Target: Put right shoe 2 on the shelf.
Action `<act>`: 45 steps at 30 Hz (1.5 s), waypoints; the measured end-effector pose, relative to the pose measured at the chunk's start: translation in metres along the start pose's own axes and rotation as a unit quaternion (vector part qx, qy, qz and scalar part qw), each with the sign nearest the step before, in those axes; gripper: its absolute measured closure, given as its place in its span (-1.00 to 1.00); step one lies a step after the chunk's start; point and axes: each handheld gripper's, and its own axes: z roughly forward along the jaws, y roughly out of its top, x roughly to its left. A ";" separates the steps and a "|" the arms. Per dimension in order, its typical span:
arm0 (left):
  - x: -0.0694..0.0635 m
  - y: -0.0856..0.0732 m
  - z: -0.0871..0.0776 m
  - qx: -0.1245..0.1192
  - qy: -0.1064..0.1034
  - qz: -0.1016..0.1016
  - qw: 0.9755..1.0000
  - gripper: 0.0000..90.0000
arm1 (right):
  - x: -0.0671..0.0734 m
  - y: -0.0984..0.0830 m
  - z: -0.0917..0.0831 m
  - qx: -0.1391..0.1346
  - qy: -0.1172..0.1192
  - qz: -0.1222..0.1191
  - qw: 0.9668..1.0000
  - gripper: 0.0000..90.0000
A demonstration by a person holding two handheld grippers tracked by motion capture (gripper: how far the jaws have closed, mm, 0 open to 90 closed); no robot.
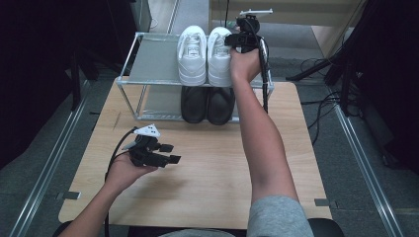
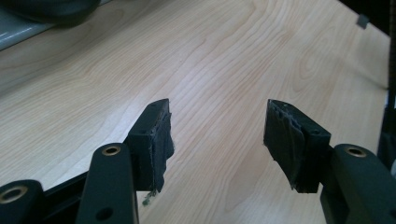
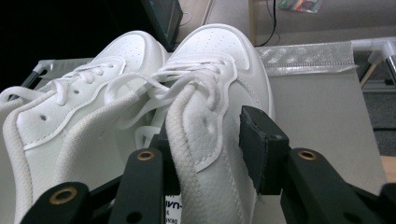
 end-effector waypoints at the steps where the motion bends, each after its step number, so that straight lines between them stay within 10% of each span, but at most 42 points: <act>1: 0.000 0.000 0.000 0.001 0.002 0.002 1.000 -0.06 | -0.001 0.000 -0.001 0.002 0.001 0.001 1.000 0.30; 24: 0.008 0.007 0.007 0.011 -0.005 0.002 1.000 -0.06 | -0.019 -0.010 -0.066 0.004 0.090 -0.058 0.994 0.30; 45: 0.008 0.010 0.011 0.020 -0.006 0.011 1.000 -0.07 | -0.035 -0.038 -0.113 -0.010 0.121 -0.108 0.987 0.38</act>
